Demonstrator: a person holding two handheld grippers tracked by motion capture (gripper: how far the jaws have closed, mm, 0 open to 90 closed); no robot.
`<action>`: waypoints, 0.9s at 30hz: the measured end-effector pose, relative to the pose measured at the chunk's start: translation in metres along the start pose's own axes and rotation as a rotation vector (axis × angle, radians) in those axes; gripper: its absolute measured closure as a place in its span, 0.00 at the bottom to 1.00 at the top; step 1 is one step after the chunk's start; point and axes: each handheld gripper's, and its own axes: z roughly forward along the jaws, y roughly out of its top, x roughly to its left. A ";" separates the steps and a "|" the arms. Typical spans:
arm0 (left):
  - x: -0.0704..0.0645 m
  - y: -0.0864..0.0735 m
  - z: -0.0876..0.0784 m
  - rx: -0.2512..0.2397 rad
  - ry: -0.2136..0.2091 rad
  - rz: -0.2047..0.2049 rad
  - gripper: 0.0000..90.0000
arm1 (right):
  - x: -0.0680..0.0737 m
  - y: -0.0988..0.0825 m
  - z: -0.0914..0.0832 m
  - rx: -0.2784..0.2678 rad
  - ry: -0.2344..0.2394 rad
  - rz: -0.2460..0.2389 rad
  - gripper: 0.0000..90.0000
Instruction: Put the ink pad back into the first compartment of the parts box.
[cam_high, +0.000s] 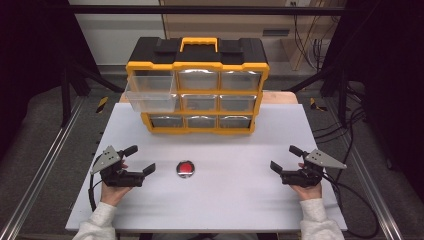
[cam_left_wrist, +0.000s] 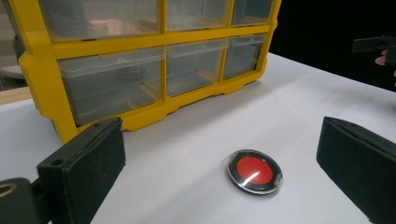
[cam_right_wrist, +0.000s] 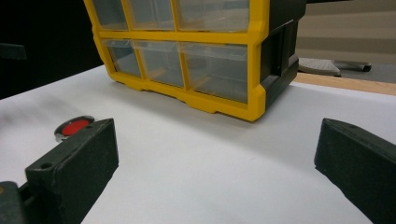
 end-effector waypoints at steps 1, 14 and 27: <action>0.000 0.000 0.000 0.000 0.000 0.000 0.01 | 0.000 0.000 0.000 0.000 0.001 -0.001 0.00; -0.003 0.010 -0.001 0.011 0.007 0.014 0.01 | 0.000 0.001 -0.001 -0.006 0.000 -0.001 0.00; -0.013 0.022 0.009 0.047 -0.009 0.015 0.01 | 0.000 0.002 -0.002 -0.009 0.003 -0.004 0.00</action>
